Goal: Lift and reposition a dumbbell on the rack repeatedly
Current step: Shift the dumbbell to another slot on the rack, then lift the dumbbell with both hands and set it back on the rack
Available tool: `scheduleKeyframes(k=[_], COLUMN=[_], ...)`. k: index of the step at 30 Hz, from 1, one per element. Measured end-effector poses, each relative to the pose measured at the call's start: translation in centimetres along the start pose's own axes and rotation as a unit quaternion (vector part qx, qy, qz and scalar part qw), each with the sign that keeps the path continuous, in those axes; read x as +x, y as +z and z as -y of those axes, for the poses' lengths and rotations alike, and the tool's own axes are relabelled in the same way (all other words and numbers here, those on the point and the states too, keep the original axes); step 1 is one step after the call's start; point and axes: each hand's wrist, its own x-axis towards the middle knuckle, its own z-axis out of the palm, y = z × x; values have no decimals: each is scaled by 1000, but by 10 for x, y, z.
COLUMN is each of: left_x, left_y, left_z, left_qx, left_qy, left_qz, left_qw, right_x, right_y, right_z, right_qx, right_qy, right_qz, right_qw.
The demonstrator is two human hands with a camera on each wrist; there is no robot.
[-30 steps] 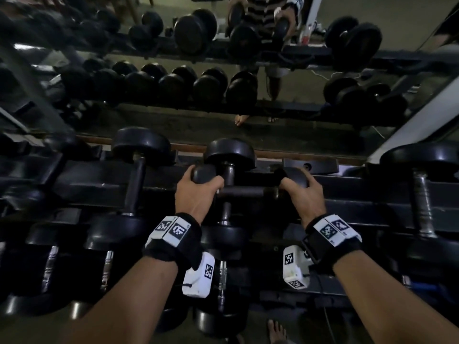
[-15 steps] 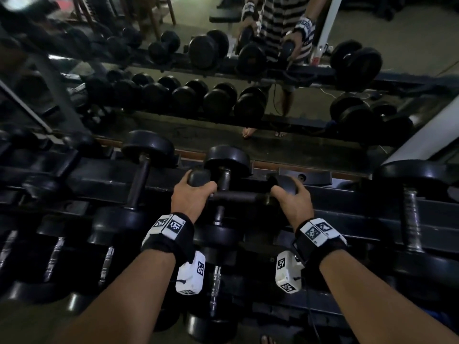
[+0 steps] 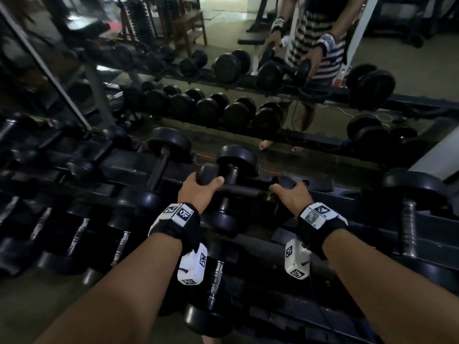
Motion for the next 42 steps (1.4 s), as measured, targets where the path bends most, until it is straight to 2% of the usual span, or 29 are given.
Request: scheduleKeyframes(k=[7, 11, 15, 20, 26, 30, 35, 39, 42], left_x=[-38, -42, -46, -45, -40, -32, -15, 8, 32], left_y=[-49, -90, -129, -176, -206, -203, -188, -173, -158], left_z=[13, 16, 18, 44, 77, 84, 78, 64, 57], left_qx=[-15, -9, -16, -14, 17, 5, -28, -41, -49], left_qy=[-9, -16, 5, 33, 22, 3, -32, -48, -87], left_qz=[-90, -116, -116, -110, -85, -73, -75, -112, -143], left_qw=[996, 993, 993, 993, 996, 997, 996, 992, 985], right_x=[-26, -58, -93, -132, -159, -156, -130, -95, -60], right_y=[-3, 17, 55, 109, 155, 167, 168, 167, 169], right_z=[46, 82, 116, 141, 137, 137, 161, 188, 207], right_qx=[-156, -175, -165, -148, -158, -179, -190, -190, -201], right_qy=[-92, -172, -225, -235, -218, -202, -214, -236, -245], right_qz=[-21, -2, 26, 43, 53, 59, 56, 68, 85], right_qw=[983, 969, 960, 960, 962, 961, 957, 951, 945])
